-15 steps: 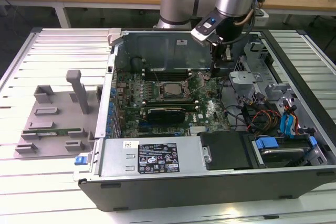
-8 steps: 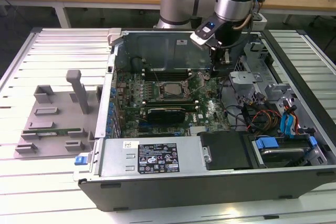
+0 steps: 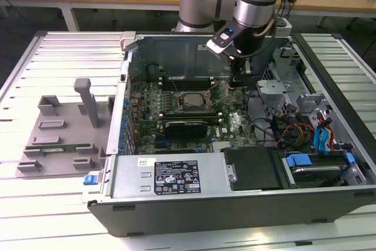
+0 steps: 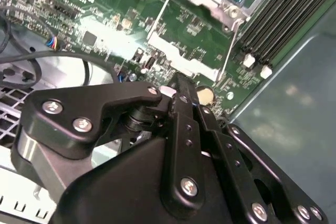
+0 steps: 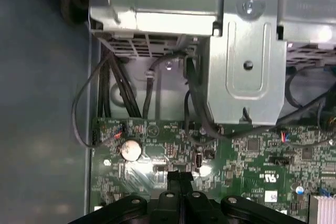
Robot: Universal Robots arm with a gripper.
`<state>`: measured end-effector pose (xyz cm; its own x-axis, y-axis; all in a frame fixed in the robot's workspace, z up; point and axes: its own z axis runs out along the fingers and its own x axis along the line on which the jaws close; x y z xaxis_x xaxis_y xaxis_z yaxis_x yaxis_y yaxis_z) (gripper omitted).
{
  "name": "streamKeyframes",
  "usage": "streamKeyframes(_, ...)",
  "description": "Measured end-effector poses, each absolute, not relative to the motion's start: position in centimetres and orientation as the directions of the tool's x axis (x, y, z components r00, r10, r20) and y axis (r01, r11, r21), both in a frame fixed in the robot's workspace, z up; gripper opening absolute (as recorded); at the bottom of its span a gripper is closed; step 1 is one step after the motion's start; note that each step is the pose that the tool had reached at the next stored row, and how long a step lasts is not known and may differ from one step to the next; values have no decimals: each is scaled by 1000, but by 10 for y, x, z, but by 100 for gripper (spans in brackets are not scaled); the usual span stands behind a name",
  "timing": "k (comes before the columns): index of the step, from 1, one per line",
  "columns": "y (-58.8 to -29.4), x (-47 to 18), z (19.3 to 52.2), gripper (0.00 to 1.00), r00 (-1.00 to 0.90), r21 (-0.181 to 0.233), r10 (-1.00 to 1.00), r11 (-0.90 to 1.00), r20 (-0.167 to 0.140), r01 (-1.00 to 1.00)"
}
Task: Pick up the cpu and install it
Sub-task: 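Close the cpu cover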
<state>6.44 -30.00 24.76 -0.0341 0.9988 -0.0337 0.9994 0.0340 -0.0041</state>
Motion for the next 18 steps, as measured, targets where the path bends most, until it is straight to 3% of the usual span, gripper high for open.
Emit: streamKeyframes(18, -300, 38, 247, 11, -34, -4, 999, 34, -34, 999)
